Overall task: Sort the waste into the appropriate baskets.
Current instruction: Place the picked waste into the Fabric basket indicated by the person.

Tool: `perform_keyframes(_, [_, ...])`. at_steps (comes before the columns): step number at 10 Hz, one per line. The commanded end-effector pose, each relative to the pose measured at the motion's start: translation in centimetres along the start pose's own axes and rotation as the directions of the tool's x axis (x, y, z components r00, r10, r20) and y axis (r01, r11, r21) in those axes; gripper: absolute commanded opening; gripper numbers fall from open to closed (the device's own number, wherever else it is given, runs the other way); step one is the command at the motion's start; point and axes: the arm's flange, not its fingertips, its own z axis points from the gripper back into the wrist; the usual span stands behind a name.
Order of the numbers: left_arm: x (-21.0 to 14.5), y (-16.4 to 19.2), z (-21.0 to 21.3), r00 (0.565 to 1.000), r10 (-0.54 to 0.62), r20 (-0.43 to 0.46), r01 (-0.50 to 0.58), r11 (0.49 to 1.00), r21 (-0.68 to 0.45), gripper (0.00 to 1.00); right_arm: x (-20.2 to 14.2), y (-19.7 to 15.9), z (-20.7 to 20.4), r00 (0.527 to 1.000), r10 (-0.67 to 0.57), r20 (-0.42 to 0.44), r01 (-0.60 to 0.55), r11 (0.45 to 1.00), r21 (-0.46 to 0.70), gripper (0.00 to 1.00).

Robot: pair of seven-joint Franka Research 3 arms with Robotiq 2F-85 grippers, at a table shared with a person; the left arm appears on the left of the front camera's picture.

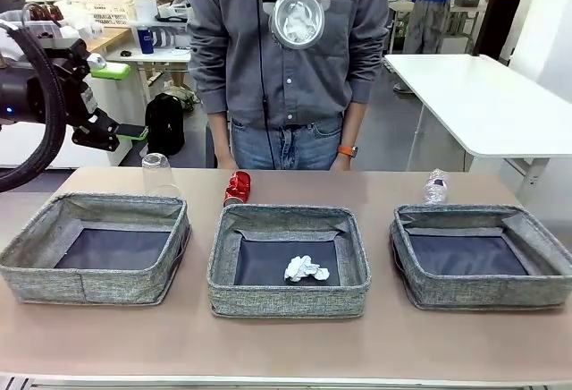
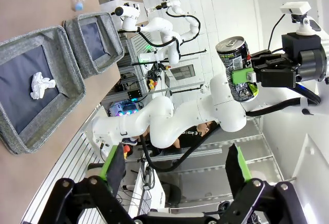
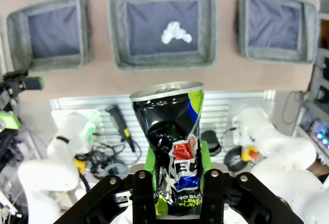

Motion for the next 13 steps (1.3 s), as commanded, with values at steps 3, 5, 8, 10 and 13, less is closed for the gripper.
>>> perform_keyframes(3, [-0.02, -0.36, -0.21, 1.0, 0.01, 0.014, -0.01, 1.0, -0.013, 1.0, -0.4, -0.2, -0.1, 1.0, -0.002, -0.003, 0.002, 1.0, 0.001, 0.36])
perform_keyframes(5, [-0.02, -0.36, -0.21, 1.0, 0.01, 0.014, -0.01, 1.0, -0.013, 1.0, -0.4, -0.2, -0.1, 1.0, -0.002, -0.003, 0.002, 1.0, 0.001, 0.36])
perform_keyframes(8, [-0.02, -0.36, -0.21, 1.0, 0.01, 0.014, -0.01, 1.0, -0.013, 1.0, -0.4, -0.2, -0.1, 1.0, -0.002, -0.003, 0.002, 1.0, 0.001, 0.36])
perform_keyframes(10, [-0.02, -0.36, -0.21, 1.0, 0.01, 0.014, -0.01, 1.0, -0.013, 1.0, -0.4, -0.2, -0.1, 1.0, -0.002, -0.003, 0.002, 1.0, 0.001, 0.36])
perform_keyframes(13, [-0.02, -0.36, -0.21, 1.0, 0.01, 0.014, -0.01, 1.0, -0.013, 1.0, -0.4, -0.2, -0.1, 1.0, -0.002, -0.003, 0.002, 1.0, 0.001, 0.36])
